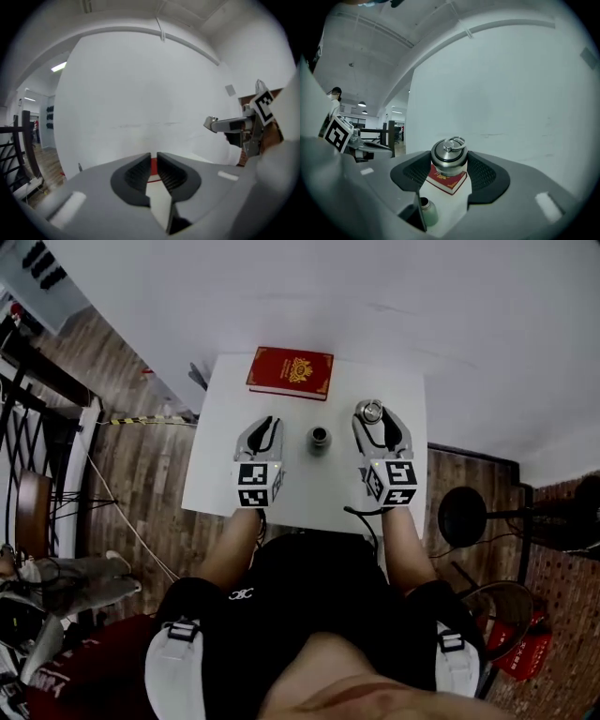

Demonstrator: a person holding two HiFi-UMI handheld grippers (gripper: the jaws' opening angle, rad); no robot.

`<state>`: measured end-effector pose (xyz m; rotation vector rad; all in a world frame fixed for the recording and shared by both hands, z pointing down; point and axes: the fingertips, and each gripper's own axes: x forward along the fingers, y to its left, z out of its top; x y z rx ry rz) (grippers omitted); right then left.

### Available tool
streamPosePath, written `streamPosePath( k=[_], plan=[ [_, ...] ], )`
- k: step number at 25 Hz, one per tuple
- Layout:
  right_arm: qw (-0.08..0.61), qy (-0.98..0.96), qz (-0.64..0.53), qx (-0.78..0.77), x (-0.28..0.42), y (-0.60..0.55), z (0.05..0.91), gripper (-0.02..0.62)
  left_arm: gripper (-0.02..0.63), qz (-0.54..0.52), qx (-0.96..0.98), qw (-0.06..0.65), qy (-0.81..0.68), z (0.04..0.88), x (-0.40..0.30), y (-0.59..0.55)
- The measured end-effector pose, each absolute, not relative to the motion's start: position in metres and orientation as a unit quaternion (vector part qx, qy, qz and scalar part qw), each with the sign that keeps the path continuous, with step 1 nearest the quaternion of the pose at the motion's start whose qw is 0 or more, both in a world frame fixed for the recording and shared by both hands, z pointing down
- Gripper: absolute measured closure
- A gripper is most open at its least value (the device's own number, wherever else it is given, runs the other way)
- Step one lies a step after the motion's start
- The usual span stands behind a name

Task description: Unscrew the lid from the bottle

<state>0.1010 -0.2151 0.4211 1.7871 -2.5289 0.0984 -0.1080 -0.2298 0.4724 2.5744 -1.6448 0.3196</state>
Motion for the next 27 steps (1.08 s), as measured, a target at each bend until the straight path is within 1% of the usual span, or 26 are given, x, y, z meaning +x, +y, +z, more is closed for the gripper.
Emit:
streamPosePath(
  k=[1,2,8,27],
  plan=[
    [0.016,-0.814,0.027,0.581,0.102,-0.213,0.415,0.348,0.537,0.103,0.831,0.038,-0.546,0.467,-0.114,-0.228],
    [0.012,-0.812,0.023,0.583,0.103,-0.211,0.411,0.348,0.552,0.103,0.827,0.039,-0.551,0.461,-0.116,-0.226],
    [0.01,-0.809,0.024,0.587,0.104,-0.205,0.41,0.348,0.552,0.083,0.832,0.013,-0.548,0.433,-0.112,-0.213],
    [0.014,-0.822,0.028,0.569,0.084,-0.195,0.41,0.348,0.552,0.059,0.835,0.027,-0.547,0.427,-0.114,-0.205]
  ],
)
